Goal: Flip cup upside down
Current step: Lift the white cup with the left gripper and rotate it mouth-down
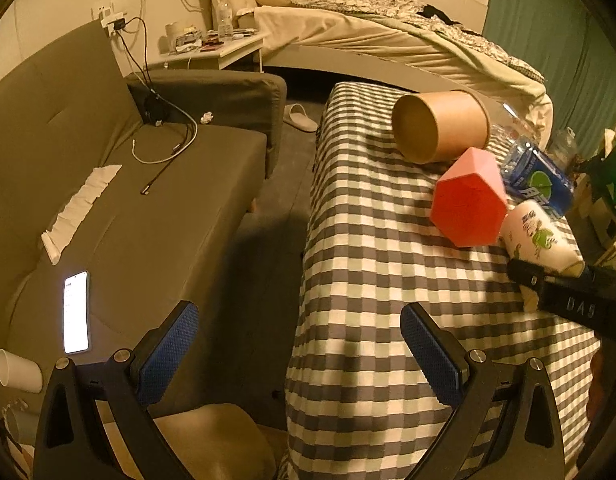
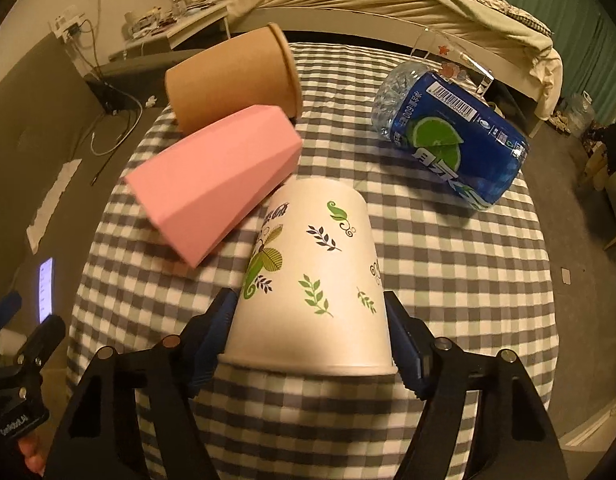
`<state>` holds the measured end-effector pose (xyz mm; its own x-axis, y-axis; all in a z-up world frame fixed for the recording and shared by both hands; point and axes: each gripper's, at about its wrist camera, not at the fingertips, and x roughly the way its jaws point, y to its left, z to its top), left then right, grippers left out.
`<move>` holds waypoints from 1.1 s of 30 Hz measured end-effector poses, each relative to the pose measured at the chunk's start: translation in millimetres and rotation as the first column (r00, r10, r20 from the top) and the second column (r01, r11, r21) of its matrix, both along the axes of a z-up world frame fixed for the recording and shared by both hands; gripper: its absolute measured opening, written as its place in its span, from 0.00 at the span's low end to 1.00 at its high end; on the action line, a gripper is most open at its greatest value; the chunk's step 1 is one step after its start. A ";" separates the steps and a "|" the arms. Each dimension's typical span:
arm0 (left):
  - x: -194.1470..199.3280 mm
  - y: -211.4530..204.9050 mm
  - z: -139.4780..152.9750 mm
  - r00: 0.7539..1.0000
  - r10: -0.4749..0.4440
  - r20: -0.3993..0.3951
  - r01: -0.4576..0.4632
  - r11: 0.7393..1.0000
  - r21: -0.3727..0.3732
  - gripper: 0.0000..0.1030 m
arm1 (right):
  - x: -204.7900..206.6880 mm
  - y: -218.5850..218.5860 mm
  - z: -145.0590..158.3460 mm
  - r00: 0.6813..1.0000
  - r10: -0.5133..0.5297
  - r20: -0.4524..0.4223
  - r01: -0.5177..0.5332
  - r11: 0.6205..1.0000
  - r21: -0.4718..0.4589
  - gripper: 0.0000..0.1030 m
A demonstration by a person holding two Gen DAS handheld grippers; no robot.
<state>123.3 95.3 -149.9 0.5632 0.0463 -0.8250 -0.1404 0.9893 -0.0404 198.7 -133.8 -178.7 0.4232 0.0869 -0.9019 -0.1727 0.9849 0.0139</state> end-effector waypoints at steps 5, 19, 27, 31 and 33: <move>-6.9 -7.5 13.6 1.000 -0.014 0.026 0.014 1.000 -0.011 1.00 | -21.7 -1.6 8.2 1.000 0.017 0.003 -0.017 1.000 -0.003 0.69; -44.9 -14.3 43.1 0.997 -0.035 0.074 0.036 0.999 -0.015 1.00 | -123.9 -7.7 4.6 0.996 0.063 -0.065 -0.064 0.998 -0.012 0.69; -51.8 -36.5 62.6 0.996 -0.078 0.047 0.079 0.996 -0.028 1.00 | -137.0 -23.9 33.7 0.999 0.033 -0.023 -0.033 0.999 0.026 0.88; -46.7 -63.4 77.5 0.993 -0.118 0.015 0.118 0.992 -0.038 1.00 | -147.9 -54.7 67.4 0.999 0.006 0.041 -0.008 0.999 0.040 0.89; -42.0 -83.3 84.3 0.988 -0.154 -0.005 0.153 0.987 -0.041 1.00 | -152.5 -78.0 80.8 0.997 -0.022 0.070 0.020 1.000 0.023 0.89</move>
<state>81.4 12.0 -65.6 0.5545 -0.0739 -0.8289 0.0123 0.9967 -0.0806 46.2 -211.8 -97.9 0.4877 0.0969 -0.8676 -0.1532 0.9879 0.0242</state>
